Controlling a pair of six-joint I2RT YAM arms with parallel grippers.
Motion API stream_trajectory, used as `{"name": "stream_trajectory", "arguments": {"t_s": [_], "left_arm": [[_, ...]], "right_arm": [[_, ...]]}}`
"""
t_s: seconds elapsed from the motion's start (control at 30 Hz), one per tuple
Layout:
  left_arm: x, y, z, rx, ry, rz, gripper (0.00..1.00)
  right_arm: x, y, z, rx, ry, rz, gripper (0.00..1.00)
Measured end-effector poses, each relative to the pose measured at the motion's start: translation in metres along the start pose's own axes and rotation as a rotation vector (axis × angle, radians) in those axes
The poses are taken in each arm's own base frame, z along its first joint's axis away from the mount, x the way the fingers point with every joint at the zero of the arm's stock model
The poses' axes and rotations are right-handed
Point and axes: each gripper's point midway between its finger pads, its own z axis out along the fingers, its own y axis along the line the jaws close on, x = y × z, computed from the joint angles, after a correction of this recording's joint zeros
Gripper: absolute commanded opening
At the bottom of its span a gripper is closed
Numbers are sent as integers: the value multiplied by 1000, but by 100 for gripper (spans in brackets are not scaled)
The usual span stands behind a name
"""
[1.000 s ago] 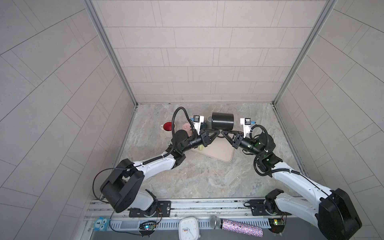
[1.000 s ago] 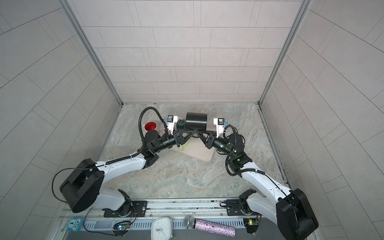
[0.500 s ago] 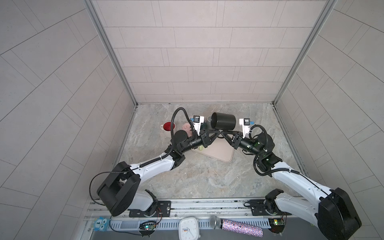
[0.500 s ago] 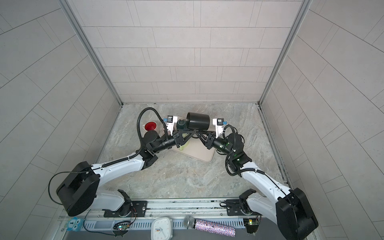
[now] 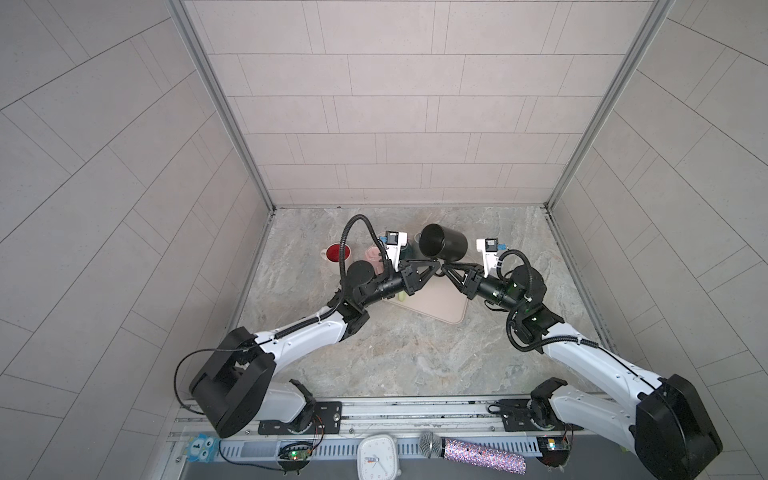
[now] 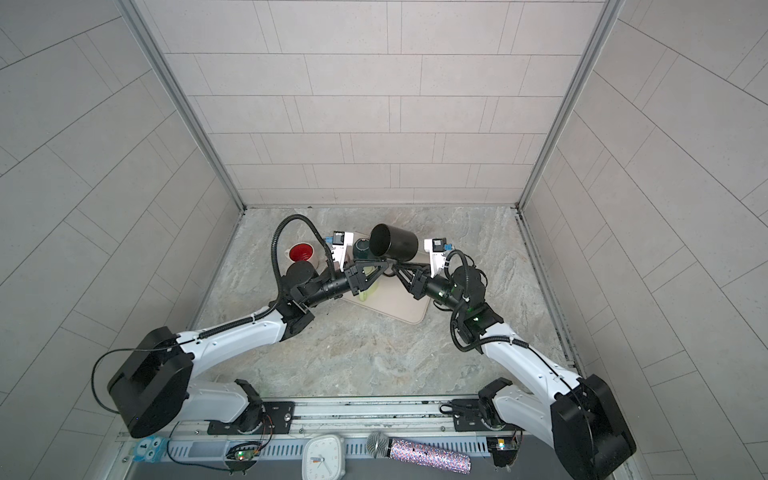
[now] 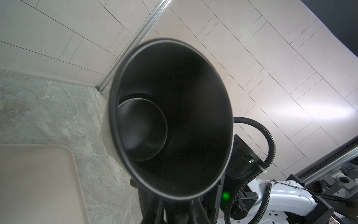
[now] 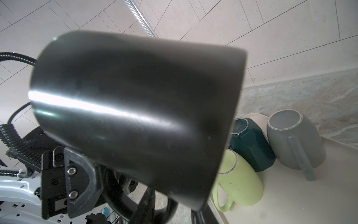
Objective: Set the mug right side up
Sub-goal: 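Open the right gripper and withdraw it while the left gripper carries the mug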
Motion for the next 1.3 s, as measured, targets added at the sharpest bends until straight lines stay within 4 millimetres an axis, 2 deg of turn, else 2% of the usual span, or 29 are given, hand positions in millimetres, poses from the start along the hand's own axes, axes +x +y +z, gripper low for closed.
{"name": "stream_trajectory", "arguments": {"t_s": [0.2, 0.33, 0.5, 0.6, 0.7, 0.87, 1.03, 1.17, 1.3], "left_arm": [[6, -4, -13, -96, 37, 90, 0], [8, 3, -19, -166, 52, 136, 0], [14, 20, -25, -260, 74, 162, 0], [18, 32, -31, -325, 95, 179, 0], [17, 37, -38, -375, 102, 200, 0], [11, 41, -49, -444, 93, 236, 0], [6, 48, -66, -540, 99, 281, 0], [3, 53, -84, -621, 106, 316, 0], [2, 58, -104, -705, 117, 343, 0]], "right_arm": [[6, 1, -1, 4, 25, -13, 32], [10, -4, -1, 27, 35, -8, 33], [11, -11, -1, 58, 38, -5, 42], [11, -12, -1, 67, 36, -9, 51], [11, -14, -3, 82, 33, -12, 62], [8, -15, -11, 117, 29, -32, 72], [1, -18, -24, 197, 20, -67, 75], [-8, -17, -35, 248, -4, -98, 77], [-8, -19, -41, 277, -3, -113, 79]]}}
